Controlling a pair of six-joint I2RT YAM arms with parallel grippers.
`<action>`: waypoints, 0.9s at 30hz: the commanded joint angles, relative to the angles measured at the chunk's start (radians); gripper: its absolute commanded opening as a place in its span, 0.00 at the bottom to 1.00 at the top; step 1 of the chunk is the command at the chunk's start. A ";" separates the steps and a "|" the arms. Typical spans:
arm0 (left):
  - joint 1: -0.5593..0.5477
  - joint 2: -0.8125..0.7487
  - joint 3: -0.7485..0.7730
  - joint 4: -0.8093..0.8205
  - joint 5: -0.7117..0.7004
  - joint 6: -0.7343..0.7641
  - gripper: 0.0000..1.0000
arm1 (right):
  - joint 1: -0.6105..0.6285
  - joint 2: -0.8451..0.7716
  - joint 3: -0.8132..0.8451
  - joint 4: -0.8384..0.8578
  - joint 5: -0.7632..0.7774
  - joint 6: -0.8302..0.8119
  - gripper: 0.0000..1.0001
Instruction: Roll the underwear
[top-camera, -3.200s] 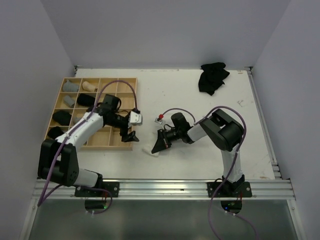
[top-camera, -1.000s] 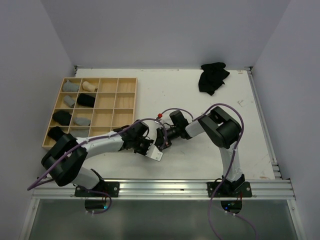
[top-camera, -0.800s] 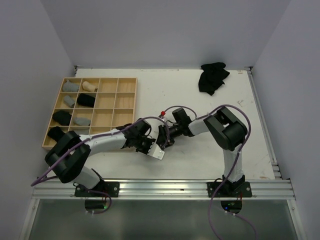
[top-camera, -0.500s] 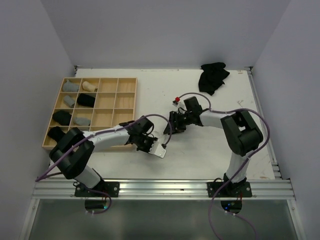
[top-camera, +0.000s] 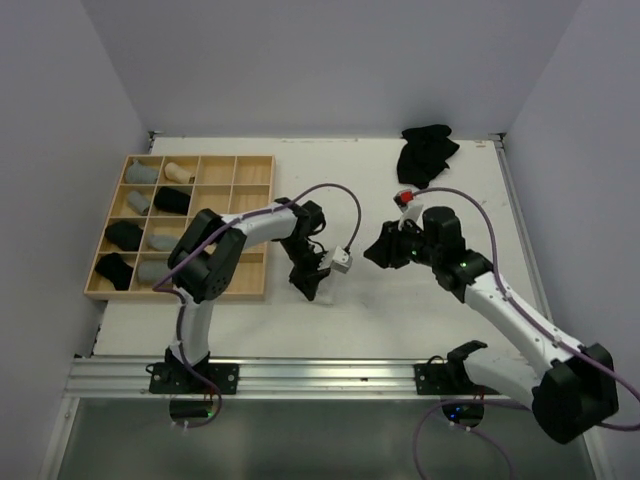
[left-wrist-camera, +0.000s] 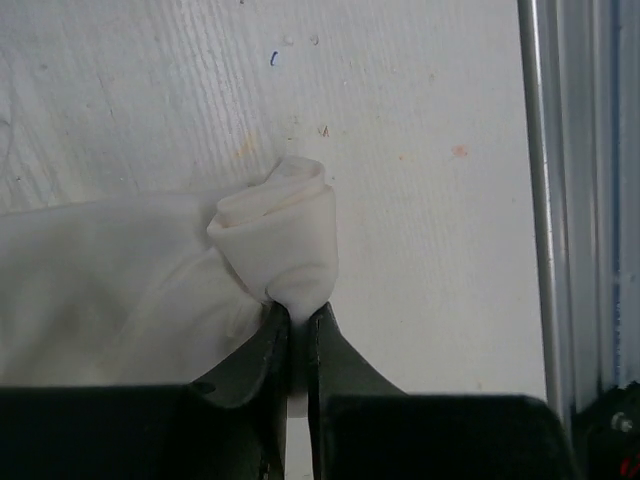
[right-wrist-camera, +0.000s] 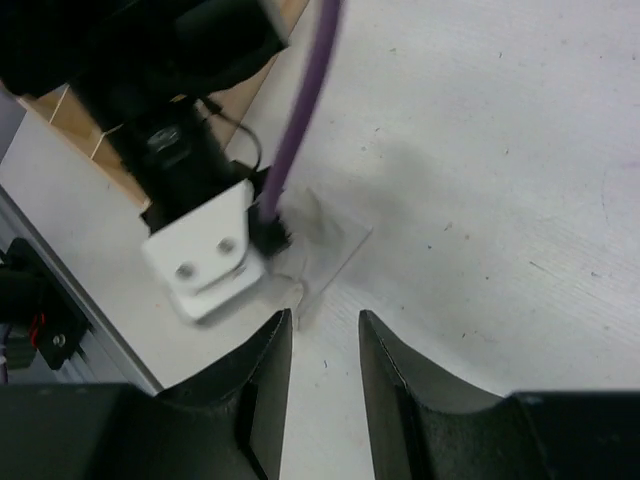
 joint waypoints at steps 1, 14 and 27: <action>0.048 0.210 0.061 -0.164 -0.082 0.017 0.09 | 0.065 -0.154 -0.064 -0.047 0.150 -0.057 0.36; 0.107 0.411 0.164 -0.316 -0.120 0.133 0.16 | 0.547 0.221 0.143 -0.143 0.400 -0.448 0.45; 0.107 0.430 0.167 -0.247 -0.082 0.073 0.20 | 0.700 0.472 0.269 -0.045 0.288 -0.509 0.44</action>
